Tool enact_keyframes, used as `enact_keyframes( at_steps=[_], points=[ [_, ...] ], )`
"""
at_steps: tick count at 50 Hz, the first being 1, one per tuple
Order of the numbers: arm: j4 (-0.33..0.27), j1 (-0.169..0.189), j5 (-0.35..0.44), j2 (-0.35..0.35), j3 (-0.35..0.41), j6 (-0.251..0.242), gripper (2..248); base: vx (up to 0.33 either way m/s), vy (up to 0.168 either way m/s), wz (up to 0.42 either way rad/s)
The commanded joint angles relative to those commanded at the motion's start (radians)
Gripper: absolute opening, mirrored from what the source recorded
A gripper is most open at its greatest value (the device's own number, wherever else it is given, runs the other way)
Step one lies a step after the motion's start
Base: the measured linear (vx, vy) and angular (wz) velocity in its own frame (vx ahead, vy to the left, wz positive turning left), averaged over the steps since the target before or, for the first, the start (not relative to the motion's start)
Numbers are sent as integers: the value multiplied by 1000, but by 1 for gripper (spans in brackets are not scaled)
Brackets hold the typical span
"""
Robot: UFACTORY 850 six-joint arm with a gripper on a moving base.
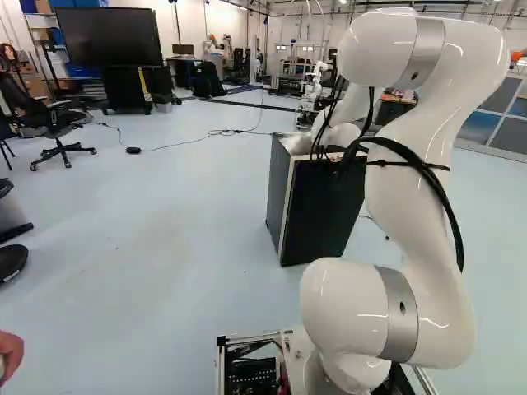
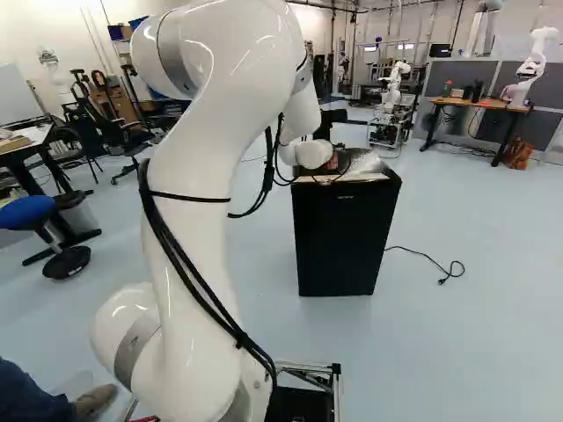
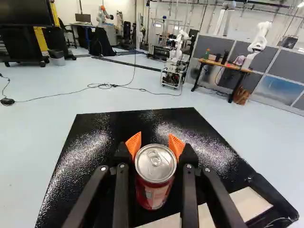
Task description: Grab a drink from the fridge
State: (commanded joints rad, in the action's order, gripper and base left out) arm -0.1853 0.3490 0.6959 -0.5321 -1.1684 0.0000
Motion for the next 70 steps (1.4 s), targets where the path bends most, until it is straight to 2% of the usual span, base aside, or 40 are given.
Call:
enact_keyframes(
  at_steps=[44,70],
  points=[
    [0,-1,0,58,-5,0,98,0,0,0],
    [10,-19,10,98,53,0,98,0,0,0]
  ],
)
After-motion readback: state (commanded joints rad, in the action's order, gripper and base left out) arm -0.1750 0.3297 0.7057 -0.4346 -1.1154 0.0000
